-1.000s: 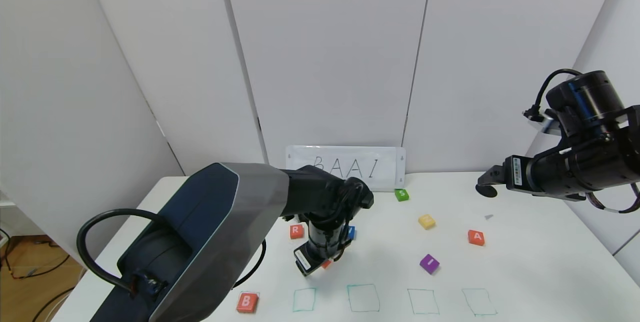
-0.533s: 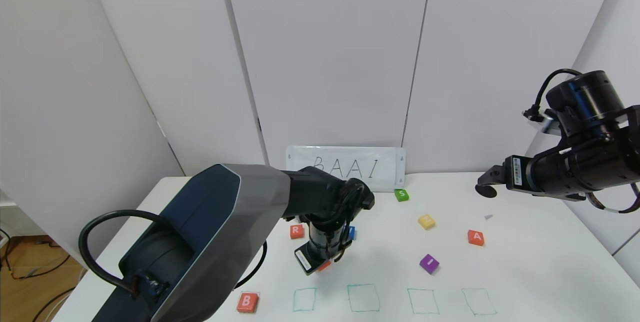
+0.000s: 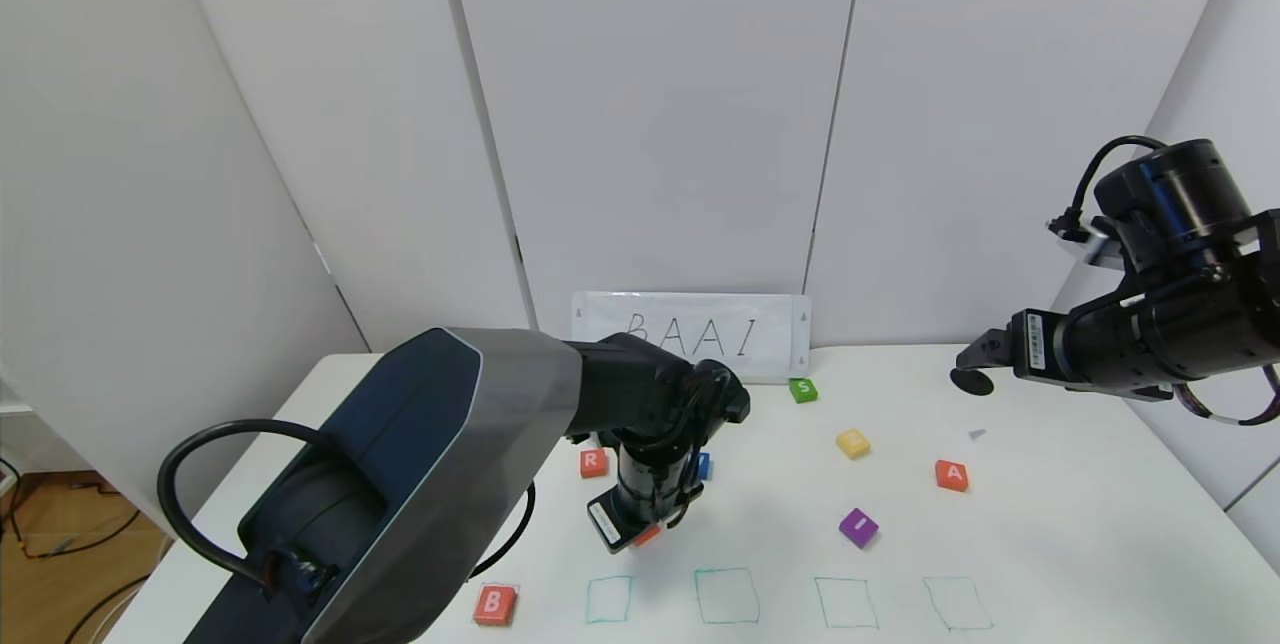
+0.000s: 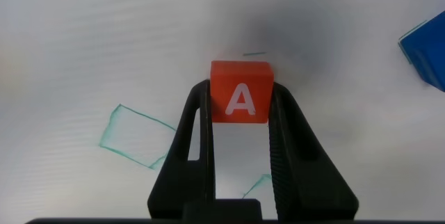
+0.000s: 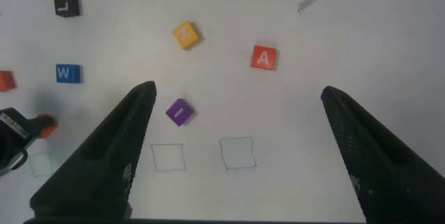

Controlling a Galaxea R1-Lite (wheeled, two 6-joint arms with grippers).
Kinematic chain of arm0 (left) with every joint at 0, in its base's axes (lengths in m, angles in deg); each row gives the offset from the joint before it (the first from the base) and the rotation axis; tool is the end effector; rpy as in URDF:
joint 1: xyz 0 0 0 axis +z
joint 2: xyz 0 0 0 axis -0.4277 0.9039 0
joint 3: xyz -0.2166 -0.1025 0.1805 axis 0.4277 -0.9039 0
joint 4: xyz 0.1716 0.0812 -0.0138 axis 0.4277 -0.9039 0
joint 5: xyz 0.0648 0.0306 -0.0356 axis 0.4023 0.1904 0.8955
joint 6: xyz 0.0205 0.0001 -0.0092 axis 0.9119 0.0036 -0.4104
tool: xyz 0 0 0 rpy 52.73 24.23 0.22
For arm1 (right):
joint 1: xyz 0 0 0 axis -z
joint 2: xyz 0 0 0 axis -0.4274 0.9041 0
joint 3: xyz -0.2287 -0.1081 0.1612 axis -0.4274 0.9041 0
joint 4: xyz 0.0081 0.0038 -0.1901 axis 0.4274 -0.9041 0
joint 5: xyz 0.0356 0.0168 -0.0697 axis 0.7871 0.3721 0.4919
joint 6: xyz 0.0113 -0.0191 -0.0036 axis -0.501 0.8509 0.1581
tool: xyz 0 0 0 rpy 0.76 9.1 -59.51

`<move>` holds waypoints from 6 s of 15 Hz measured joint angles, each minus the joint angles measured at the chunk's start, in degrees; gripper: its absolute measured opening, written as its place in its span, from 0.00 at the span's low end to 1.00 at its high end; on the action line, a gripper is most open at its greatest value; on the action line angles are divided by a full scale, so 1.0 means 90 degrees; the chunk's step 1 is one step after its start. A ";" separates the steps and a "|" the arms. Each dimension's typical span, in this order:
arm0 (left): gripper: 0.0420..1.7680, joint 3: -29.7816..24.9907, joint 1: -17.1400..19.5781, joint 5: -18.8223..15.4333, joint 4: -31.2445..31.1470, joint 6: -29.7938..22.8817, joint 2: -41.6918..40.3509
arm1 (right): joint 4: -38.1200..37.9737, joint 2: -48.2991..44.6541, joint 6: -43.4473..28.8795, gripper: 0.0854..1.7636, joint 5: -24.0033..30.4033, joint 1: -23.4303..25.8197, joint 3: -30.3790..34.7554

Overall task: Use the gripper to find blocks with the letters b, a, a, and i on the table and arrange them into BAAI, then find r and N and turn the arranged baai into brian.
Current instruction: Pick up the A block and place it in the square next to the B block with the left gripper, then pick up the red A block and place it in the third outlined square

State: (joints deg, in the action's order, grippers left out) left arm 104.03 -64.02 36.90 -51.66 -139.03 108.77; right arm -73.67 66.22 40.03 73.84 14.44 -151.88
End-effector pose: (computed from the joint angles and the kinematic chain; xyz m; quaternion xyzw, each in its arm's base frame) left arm 0.3537 -0.2764 0.0384 -0.2154 0.5662 0.2362 0.7598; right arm 0.2985 0.0550 0.2143 0.1066 0.4075 -0.0332 0.9063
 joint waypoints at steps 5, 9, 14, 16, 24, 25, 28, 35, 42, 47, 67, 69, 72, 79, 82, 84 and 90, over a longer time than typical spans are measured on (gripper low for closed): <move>0.27 -0.0423 -0.0074 0.0088 -0.0009 0.0360 -0.0416 | 0.0000 -0.0041 0.0000 0.97 -0.0003 0.0000 -0.0003; 0.27 -0.1218 -0.0099 0.0177 0.0095 0.0813 -0.0933 | 0.0000 -0.0073 0.0000 0.97 -0.0003 -0.0003 -0.0003; 0.27 -0.2731 -0.0145 0.0176 0.1242 0.1567 -0.1696 | -0.0003 -0.0111 0.0003 0.97 0.0000 0.0007 -0.0003; 0.27 -0.3331 -0.0184 0.0176 0.1634 0.1907 -0.1975 | 0.0000 -0.0123 0.0000 0.97 -0.0003 0.0009 -0.0003; 0.27 -0.4989 -0.0362 0.0089 0.3138 0.3580 -0.2686 | 0.0000 -0.0129 0.0000 0.97 -0.0003 0.0004 0.0000; 0.27 -0.5096 -0.0401 0.0068 0.3237 0.3726 -0.2710 | -0.0003 -0.0129 0.0003 0.97 0.0000 0.0001 0.0000; 0.27 -0.5316 -0.0427 -0.0318 0.3440 0.4022 -0.2766 | 0.0000 -0.0145 0.0003 0.97 0.0004 0.0004 0.0000; 0.27 -0.5690 -0.0344 -0.0569 0.4082 0.4803 -0.2754 | 0.0000 -0.0206 0.0000 0.97 0.0007 0.0009 0.0000; 0.27 -0.5788 -0.0245 -0.0587 0.4215 0.4864 -0.2630 | -0.0003 -0.0215 0.0003 0.97 0.0007 0.0007 0.0000; 0.27 -0.5647 -0.0199 -0.0608 0.4219 0.4864 -0.2509 | 0.0000 -0.0215 0.0003 0.97 0.0007 0.0001 0.0009; 0.27 -0.5472 -0.0039 -0.0763 0.4204 0.4849 -0.2290 | 0.0000 -0.0215 0.0003 0.97 0.0007 -0.0003 0.0009; 0.27 -0.5470 -0.0031 -0.0763 0.4207 0.4845 -0.2288 | 0.0000 -0.0215 0.0003 0.97 0.0007 -0.0005 0.0009; 0.27 -0.5470 -0.0016 -0.0763 0.4207 0.4834 -0.2284 | -0.0003 -0.0215 0.0003 0.97 0.0007 -0.0011 0.0018; 0.43 -0.5478 -0.0007 -0.0763 0.4204 0.4818 -0.2278 | 0.0000 -0.0209 0.0000 0.97 0.0004 -0.0012 0.0019; 0.59 -0.5487 -0.0007 -0.0760 0.4204 0.4818 -0.2281 | -0.0003 -0.0211 0.0000 0.97 0.0007 -0.0011 0.0015; 0.68 -0.5487 -0.0007 -0.0760 0.4203 0.4818 -0.2281 | -0.0003 -0.0211 0.0000 0.97 0.0004 -0.0011 0.0015; 0.83 -0.5490 -0.0007 -0.0748 0.4204 0.4809 -0.2290 | -0.0003 -0.0209 0.0003 0.97 0.0007 -0.0011 0.0009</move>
State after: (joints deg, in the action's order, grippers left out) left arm 54.62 -64.08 30.17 -13.82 -95.75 88.16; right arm -73.69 64.34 40.06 73.91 14.34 -151.80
